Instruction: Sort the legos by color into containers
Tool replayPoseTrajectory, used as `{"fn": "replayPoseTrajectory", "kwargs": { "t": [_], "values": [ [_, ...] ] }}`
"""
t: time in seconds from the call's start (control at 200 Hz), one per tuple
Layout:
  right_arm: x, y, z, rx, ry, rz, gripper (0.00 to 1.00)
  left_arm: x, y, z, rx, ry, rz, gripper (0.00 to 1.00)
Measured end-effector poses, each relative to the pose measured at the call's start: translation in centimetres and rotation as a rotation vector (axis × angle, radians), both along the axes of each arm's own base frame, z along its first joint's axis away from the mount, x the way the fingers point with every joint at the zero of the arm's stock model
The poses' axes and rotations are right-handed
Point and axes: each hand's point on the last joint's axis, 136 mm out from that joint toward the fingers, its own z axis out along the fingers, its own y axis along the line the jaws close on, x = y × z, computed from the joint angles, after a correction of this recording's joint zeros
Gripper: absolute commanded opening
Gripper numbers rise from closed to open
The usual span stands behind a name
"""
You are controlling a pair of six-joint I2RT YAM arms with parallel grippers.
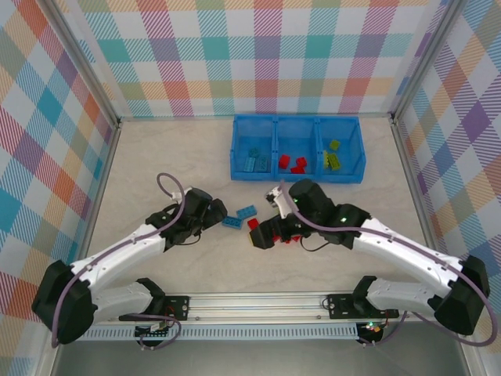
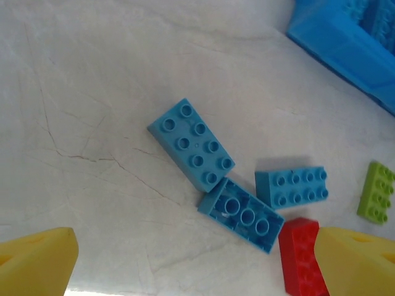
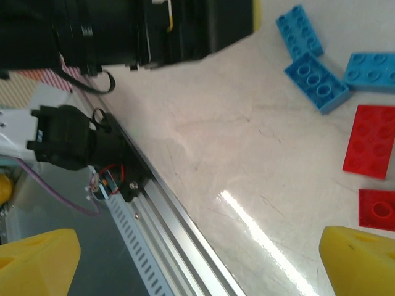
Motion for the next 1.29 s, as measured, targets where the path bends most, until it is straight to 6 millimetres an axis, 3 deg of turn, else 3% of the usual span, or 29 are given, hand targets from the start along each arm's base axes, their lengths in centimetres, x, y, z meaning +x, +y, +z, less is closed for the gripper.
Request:
{"fn": "replayPoseTrajectory", "kwargs": {
  "t": [0.23, 0.37, 0.465, 0.58, 0.725, 0.925, 1.115, 1.19, 1.295],
  "values": [
    [0.3, 0.2, -2.6, -0.066, 0.018, -0.014, 1.00, 3.6, 0.2, -2.8, -0.022, 0.069, 0.146, 0.97],
    [0.2, -0.7, -3.7, -0.083, 0.014, -0.046, 1.00, 6.0, -1.3, -4.2, -0.015, 0.126, 0.138, 0.93],
    [-0.1, -1.6, -3.7, -0.077, 0.004, -0.071, 1.00, 6.1, -1.7, -5.0, -0.013, 0.152, 0.134, 0.86],
    [-0.4, -2.5, -3.2, -0.047, -0.013, -0.100, 1.00, 5.8, -1.5, -6.2, 0.017, 0.192, 0.135, 0.70],
    [-0.5, -3.4, -3.3, -0.036, -0.024, -0.135, 1.00, 5.4, -1.1, -8.0, 0.060, 0.242, 0.144, 0.60],
    [-0.4, -3.6, -3.4, -0.040, -0.023, -0.152, 1.00, 5.2, -0.5, -8.1, 0.088, 0.250, 0.150, 0.40],
    [-0.3, -3.5, -3.4, -0.036, -0.021, -0.154, 1.00, 5.2, -1.4, -6.3, 0.073, 0.208, 0.044, 0.32],
    [-0.2, -3.4, -3.2, -0.029, -0.026, -0.159, 1.00, 5.4, -2.0, -4.2, 0.056, 0.157, -0.025, 0.30],
    [0.2, -3.7, -2.5, -0.006, -0.058, -0.183, 1.00, 6.1, -3.0, 0.3, 0.035, 0.036, -0.137, 0.30]
  ]
}}
